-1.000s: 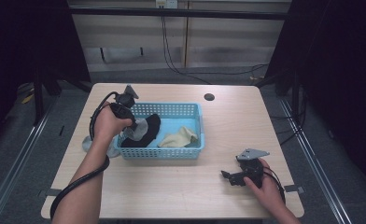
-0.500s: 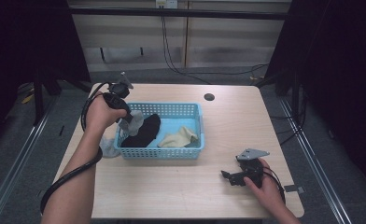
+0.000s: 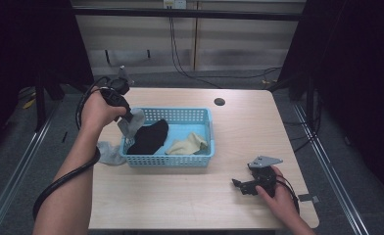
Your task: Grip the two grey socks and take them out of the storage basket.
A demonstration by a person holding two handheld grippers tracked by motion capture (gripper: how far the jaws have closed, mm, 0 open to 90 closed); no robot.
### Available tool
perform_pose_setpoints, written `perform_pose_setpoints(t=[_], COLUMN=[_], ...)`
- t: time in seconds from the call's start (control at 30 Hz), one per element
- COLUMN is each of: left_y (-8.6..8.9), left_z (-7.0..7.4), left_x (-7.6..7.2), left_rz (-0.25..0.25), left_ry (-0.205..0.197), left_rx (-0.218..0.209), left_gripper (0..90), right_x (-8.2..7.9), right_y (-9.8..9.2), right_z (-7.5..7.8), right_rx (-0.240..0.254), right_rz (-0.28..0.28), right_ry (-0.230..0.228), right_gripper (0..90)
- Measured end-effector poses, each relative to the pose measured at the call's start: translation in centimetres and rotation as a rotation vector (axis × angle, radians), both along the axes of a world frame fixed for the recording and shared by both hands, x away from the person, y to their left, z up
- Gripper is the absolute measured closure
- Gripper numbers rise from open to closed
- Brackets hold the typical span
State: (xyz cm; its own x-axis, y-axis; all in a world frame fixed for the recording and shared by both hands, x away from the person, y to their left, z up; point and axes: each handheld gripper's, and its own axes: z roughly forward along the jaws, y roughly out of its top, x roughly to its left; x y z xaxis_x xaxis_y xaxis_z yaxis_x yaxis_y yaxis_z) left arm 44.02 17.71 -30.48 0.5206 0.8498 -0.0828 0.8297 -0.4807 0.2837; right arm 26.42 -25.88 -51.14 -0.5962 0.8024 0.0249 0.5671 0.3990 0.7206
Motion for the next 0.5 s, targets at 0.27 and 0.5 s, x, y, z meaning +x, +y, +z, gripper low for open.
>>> perform_pose_setpoints(t=[0.27,0.5], left_y=[1.4,3.3], left_z=[0.9,0.3], left_x=[-0.2,-0.3], left_rz=[0.042,0.066], left_ry=[-0.007,-0.003], left_rx=[0.001,-0.008], left_gripper=[83.1,83.1], right_x=[0.0,0.0], right_y=[0.0,0.0], right_z=[0.0,0.0], right_rx=[-0.002,0.0], right_rz=[0.001,0.0], right_ry=[0.001,0.0], right_gripper=[11.4,11.4])
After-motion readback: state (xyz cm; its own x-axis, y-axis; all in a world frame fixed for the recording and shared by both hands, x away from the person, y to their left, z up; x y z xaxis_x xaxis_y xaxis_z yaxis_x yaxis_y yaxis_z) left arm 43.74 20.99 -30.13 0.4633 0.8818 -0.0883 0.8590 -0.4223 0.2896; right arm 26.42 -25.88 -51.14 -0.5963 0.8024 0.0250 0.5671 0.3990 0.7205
